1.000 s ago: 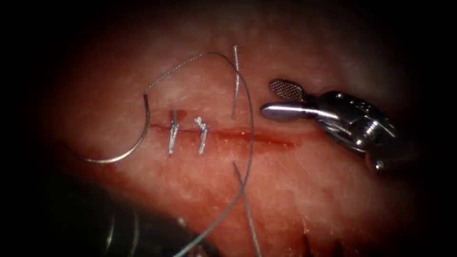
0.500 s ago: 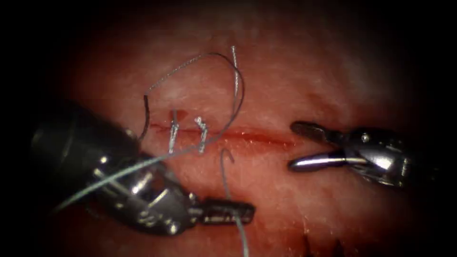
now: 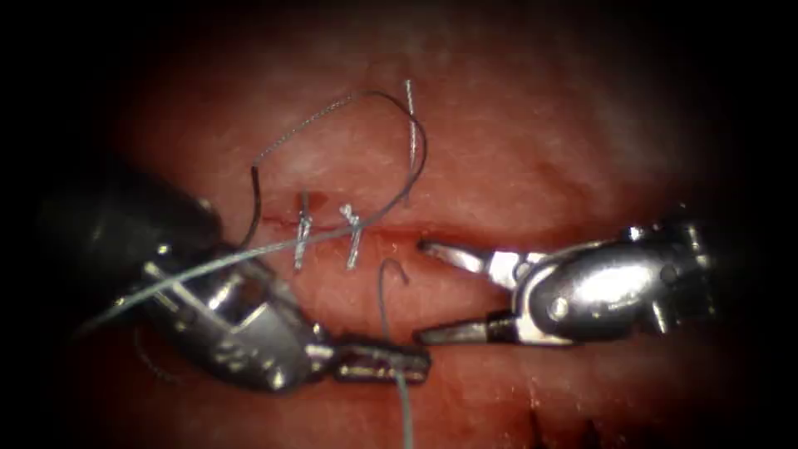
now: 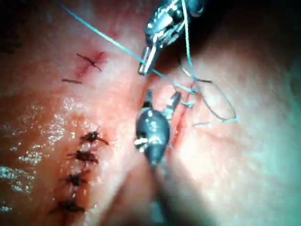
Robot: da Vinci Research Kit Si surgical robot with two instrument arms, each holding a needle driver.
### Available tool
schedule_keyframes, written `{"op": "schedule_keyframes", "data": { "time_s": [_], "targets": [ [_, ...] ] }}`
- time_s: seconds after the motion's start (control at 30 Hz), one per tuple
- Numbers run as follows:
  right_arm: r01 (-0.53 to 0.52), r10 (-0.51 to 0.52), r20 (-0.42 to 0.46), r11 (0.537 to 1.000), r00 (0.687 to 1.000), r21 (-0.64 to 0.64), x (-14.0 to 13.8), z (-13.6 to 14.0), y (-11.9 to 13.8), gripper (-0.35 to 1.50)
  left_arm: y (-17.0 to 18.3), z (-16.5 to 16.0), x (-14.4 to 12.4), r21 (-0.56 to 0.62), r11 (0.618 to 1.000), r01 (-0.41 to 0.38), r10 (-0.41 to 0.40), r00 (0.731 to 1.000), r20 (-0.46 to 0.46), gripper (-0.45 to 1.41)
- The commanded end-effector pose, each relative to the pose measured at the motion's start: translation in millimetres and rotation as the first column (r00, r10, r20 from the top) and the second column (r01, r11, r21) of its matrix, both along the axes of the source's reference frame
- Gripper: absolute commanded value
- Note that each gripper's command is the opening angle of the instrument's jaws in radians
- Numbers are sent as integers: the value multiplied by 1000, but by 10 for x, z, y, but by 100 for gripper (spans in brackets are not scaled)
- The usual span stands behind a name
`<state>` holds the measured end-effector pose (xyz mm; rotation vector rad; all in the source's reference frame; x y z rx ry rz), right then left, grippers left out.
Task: Wound Closure
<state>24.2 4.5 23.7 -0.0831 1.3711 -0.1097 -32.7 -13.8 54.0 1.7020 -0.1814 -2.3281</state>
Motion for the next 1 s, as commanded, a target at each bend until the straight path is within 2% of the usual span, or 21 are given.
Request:
{"op": "schedule_keyframes", "data": {
  "time_s": [0.03, 0.07, 0.27, 0.5, 0.57, 0.6, 0.63, 0.67, 0.8, 0.87, 0.93, 0.97, 1.0],
  "targets": [
    [4, -4, -10, 1000, 1000, -8, 12, 0, -9, 113, -11, 4, -3, 2, 1000, -3, 3, 1000, -1, -45],
    [8, -9, -12, 999, 1000, -49, 18, -4, -11, 109, -10, 6, -2, 12, 1000, 1, -1, 1000, 3, -45],
    [15, -17, -15, 995, 1000, -94, 37, -10, -16, 103, -11, 7, -1, 16, 1000, -2, 2, 1000, 6, -45],
    [53, -60, -49, 989, 997, -141, 49, -16, -22, 76, -12, 6, 0, 21, 1000, -5, 5, 1000, 10, -45],
    [58, -67, -53, 987, 996, -153, 50, -17, -22, 57, -12, 6, 0, 21, 1000, -6, 5, 1000, 11, -45],
    [60, -71, -59, 985, 996, -164, 49, -18, -21, 41, -12, 6, 0, 21, 1000, -6, 6, 1000, 11, -45],
    [67, -77, -57, 984, 995, -162, 49, -18, -20, -16, -12, 6, -1, 21, 1000, -6, 6, 1000, 11, -45],
    [80, -89, -50, 982, 995, -171, 47, -18, -18, -35, -12, 6, -1, 21, 1000, -7, 6, 1000, 12, -45],
    [87, -95, -38, 982, 995, -169, 37, -19, -8, -35, -14, 3, -1, 33, 999, -3, 3, 1000, 12, -45],
    [76, -81, -23, 983, 996, -168, 29, -18, -3, -35, -13, 0, -2, 69, 998, 10, -10, 1000, 14, 4],
    [70, -73, -12, 982, 997, -175, 21, -15, 0, -35, -11, -5, -2, 88, 996, 21, -23, 1000, 20, 63],
    [66, -69, -9, 984, 998, -164, 19, -13, 1, -35, -9, -9, -3, 96, 995, 27, -29, 999, 24, 74],
    [64, -66, -9, 986, 998, -153, 16, -11, 2, -35, -8, -12, -3, 98, 995, 30, -32, 999, 27, 78]
  ]
}}
